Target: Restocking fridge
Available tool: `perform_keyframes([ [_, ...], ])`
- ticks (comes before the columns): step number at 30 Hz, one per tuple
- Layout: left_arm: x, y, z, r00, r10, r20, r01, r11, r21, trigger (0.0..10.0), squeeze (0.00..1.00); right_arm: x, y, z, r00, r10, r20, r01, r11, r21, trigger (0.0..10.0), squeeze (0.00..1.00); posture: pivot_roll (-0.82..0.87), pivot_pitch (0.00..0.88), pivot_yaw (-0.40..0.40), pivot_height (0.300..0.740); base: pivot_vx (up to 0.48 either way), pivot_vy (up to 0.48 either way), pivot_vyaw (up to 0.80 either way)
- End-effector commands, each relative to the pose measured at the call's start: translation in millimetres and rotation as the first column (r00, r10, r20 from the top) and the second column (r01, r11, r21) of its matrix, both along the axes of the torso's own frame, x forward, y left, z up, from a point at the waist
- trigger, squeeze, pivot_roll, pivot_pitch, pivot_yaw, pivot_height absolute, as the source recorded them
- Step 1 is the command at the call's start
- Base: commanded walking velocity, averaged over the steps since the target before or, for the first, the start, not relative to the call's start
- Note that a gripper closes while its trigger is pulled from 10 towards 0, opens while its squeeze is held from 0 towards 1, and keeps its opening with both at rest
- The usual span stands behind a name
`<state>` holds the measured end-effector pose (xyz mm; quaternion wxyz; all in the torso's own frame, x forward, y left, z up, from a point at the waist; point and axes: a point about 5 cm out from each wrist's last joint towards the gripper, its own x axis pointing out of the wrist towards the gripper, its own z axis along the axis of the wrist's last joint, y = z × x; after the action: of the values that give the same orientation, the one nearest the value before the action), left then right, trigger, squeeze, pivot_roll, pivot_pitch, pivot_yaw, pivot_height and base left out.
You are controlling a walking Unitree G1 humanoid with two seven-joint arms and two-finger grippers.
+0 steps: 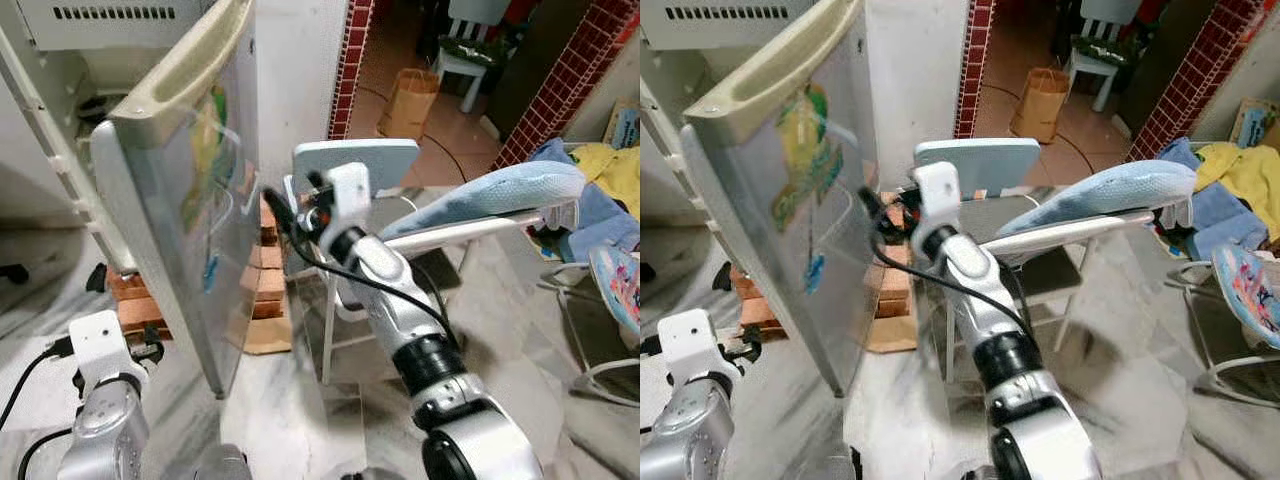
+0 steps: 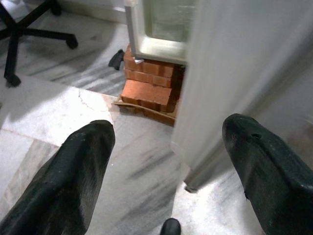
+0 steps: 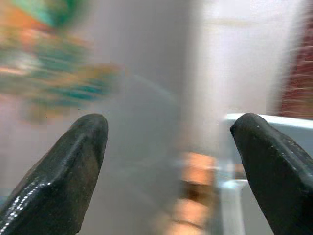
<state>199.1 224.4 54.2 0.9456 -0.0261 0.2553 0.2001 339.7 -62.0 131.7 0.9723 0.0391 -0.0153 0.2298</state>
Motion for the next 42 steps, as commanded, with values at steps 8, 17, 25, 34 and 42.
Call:
perform_keyframes([
  [8, 23.0, -27.5, 17.2, 0.94, -0.33, 0.093, 0.314, 0.938, 0.148, 10.0, 0.0, -19.5, -79.5, -17.9, 0.949, -0.313, 0.041, 0.315, 0.948, -0.057, 10.0, 0.0, 0.1, 0.0, -0.059, 0.74, 0.0, 0.0, 0.0],
  [17, 54.5, -37.4, 28.6, 0.832, -0.514, 0.207, 0.442, 0.841, 0.311, 10.0, 0.0, -28.3, -70.9, -16.4, 0.961, -0.263, 0.081, 0.27, 0.959, -0.091, 10.0, 0.0, 0.05, 0.0, -0.032, 0.74, 0.0, 0.068, 0.0],
  [25, 59.7, -45.8, 31.5, 0.757, -0.606, 0.245, 0.501, 0.779, 0.378, 10.0, 0.0, -38.1, -96.3, -23.6, 0.972, -0.232, 0.029, 0.233, 0.961, -0.148, 10.0, 0.0, 0.03, 0.0, -0.015, 0.74, 0.0, 0.48, 0.0],
  [34, 60.9, -38.8, 35.9, 0.745, -0.608, 0.276, 0.49, 0.778, 0.392, 10.0, 0.0, -50.7, -103.4, -25.8, 0.942, -0.334, 0.028, 0.334, 0.934, -0.129, 10.0, 0.0, 0.03, 0.0, -0.008, 0.74, 0.0, 0.48, 0.0],
  [42, 70.4, -46.2, 38.8, 0.735, -0.602, 0.311, 0.488, 0.789, 0.374, 10.0, 0.0, -50.0, -108.8, -24.4, 0.872, -0.489, -0.012, 0.488, 0.872, -0.045, 10.0, 0.0, 0.02, 0.0, -0.036, 0.74, 0.0, 0.48, 0.0],
])
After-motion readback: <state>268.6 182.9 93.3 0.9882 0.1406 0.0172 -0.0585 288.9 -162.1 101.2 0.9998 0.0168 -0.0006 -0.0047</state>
